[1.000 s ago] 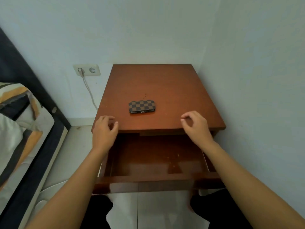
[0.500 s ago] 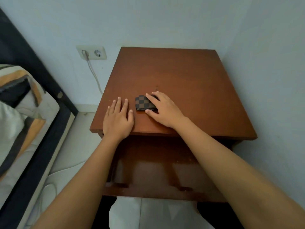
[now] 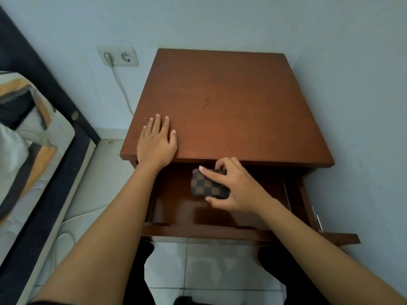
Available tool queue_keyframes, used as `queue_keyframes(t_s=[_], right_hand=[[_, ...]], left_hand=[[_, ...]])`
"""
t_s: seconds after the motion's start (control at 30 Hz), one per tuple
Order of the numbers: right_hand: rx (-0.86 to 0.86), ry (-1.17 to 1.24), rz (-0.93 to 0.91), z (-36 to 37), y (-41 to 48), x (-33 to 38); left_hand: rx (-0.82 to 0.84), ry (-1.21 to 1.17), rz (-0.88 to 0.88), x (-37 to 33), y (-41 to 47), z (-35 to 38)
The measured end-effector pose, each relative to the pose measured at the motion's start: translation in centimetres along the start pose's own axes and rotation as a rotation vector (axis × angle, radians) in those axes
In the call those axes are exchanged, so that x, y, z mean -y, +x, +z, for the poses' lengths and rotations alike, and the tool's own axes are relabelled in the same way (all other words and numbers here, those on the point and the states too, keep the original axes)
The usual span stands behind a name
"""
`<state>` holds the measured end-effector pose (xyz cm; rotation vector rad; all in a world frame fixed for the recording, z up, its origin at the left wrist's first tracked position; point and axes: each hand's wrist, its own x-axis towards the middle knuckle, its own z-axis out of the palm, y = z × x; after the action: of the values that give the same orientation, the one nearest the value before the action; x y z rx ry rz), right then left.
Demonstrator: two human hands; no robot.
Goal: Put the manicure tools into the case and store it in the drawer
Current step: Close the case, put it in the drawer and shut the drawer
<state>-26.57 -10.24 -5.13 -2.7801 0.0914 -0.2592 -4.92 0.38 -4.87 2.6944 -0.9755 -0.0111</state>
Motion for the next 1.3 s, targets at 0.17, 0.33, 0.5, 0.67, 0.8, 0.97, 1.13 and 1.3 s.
queue_keyframes(t_s=[0.17,0.33,0.5,0.67,0.8,0.97,1.13,1.3], right_hand=[[0.417,0.098,0.257,2.3,0.0,-2.2],[0.687,0.007,0.435,4.9,1.6,-3.6],[0.693,0.016,0.512,5.5,1.4,-3.2],[0.599,0.239,0.604,3.9,-0.8,-1.6],[0.405,0.36,0.581,1.5,-3.7,0.5],[0.415,0.437,0.45,-2.4,-6.8,2.4],[0.326,0.121,0.397,-2.8,-8.5,3.0],[0.163,-0.048,0.363,-2.9,-7.7,2.7]], left_hand=[[0.004,0.005,0.001,0.0,-0.1,0.1],[-0.005,-0.014,-0.002,0.0,-0.3,0.2],[-0.029,-0.045,0.002,0.1,-0.4,0.1],[-0.058,-0.095,0.009,0.1,-3.1,0.0],[-0.063,-0.219,-0.041,-0.5,-7.3,-0.4],[0.056,-0.432,0.21,-1.1,-13.8,-1.1],[0.313,-0.032,0.587,-1.0,-15.4,-0.6],[0.163,0.042,0.507,-1.4,-14.1,-0.5]])
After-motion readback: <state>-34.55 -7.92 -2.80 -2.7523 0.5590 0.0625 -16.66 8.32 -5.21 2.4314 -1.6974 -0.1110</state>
